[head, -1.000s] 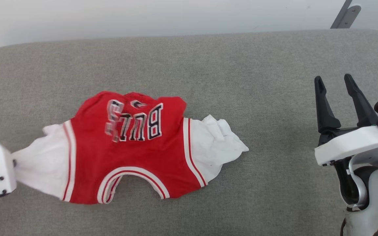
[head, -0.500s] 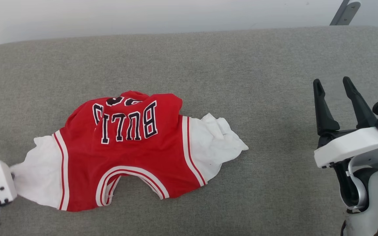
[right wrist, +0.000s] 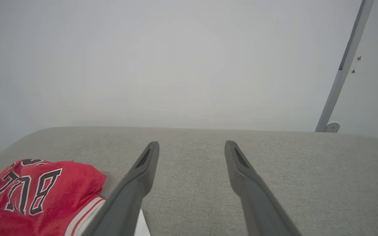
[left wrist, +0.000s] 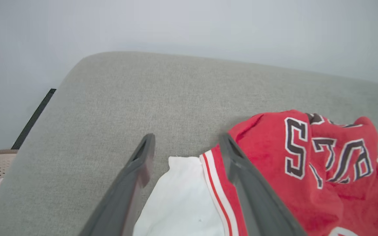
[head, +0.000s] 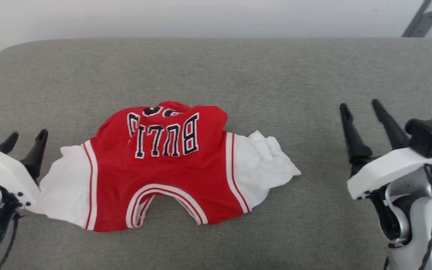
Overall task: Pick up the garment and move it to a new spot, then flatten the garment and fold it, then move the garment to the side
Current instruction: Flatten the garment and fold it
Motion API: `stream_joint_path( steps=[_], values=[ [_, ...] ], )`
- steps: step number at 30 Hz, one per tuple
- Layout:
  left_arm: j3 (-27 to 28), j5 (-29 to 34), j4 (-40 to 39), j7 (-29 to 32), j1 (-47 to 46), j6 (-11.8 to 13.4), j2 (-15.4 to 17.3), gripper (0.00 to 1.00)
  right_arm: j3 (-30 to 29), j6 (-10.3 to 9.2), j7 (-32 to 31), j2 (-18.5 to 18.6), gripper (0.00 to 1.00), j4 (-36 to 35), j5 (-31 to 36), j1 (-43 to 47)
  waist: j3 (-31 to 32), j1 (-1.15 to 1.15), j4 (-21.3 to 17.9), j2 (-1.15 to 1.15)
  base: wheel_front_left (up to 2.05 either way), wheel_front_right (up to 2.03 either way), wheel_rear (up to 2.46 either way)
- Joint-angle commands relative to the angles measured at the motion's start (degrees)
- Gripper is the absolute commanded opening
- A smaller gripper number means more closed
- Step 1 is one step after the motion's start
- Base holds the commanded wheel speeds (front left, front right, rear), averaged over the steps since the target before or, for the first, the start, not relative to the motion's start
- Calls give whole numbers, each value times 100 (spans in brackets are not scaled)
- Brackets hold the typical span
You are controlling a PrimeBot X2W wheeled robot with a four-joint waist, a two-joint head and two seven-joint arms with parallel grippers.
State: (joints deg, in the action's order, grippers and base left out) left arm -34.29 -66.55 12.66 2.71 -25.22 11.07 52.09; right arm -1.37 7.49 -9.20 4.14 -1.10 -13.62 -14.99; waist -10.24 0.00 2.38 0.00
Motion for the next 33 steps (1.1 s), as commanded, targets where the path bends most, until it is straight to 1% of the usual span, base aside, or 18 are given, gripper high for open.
stream_joint_path(
  steps=[1,2,3,8,13,15,17,21,22,24,27,33],
  values=[
    [46,109,-121,-190,91,-27,-24,100,54,0,-60,30,100,46,-54,36,12,0,90,0,0,0,0],
    [50,219,-224,-384,132,-37,-30,100,90,0,-112,47,100,77,-65,46,17,0,133,0,0,0,0],
    [84,332,-392,-729,218,5,-59,100,179,0,-229,65,100,144,-152,54,29,0,216,0,0,0,0],
    [136,686,-752,-1494,476,146,-176,100,412,0,-622,183,100,403,-353,49,65,0,419,0,0,0,0],
    [385,980,-976,-1766,826,271,-487,100,687,0,-1240,378,100,714,-493,62,108,0,625,0,0,0,0],
    [570,1151,-1058,-1786,969,304,-677,100,756,0,-1515,451,100,848,-570,57,117,0,705,0,0,0,0],
    [830,1408,-1136,-1793,1127,276,-902,100,823,0,-1743,519,100,965,-633,27,117,0,787,0,0,0,0],
    [1401,1939,-1253,-1795,1477,99,-1417,100,1006,0,-2096,711,100,1214,-569,-78,117,0,938,0,0,0,0],
    [1401,1939,-1253,-1795,1477,99,-1417,100,1006,0,-2096,711,100,1214,-569,-78,117,0,938,0,0,0,0],
    [1684,2185,-1307,-1794,1649,-10,-1666,100,1012,0,-2225,733,100,1395,-521,-120,116,0,996,0,0,0,0],
    [2083,2473,-1354,-1794,1918,-196,-2047,100,1081,0,-2367,770,100,1648,-444,-223,115,0,1084,0,0,0,0],
    [2694,2974,-1342,-1795,2290,-626,-2670,100,1242,0,-2481,786,100,2250,-350,-487,110,0,1201,0,0,0,0]
  ],
)
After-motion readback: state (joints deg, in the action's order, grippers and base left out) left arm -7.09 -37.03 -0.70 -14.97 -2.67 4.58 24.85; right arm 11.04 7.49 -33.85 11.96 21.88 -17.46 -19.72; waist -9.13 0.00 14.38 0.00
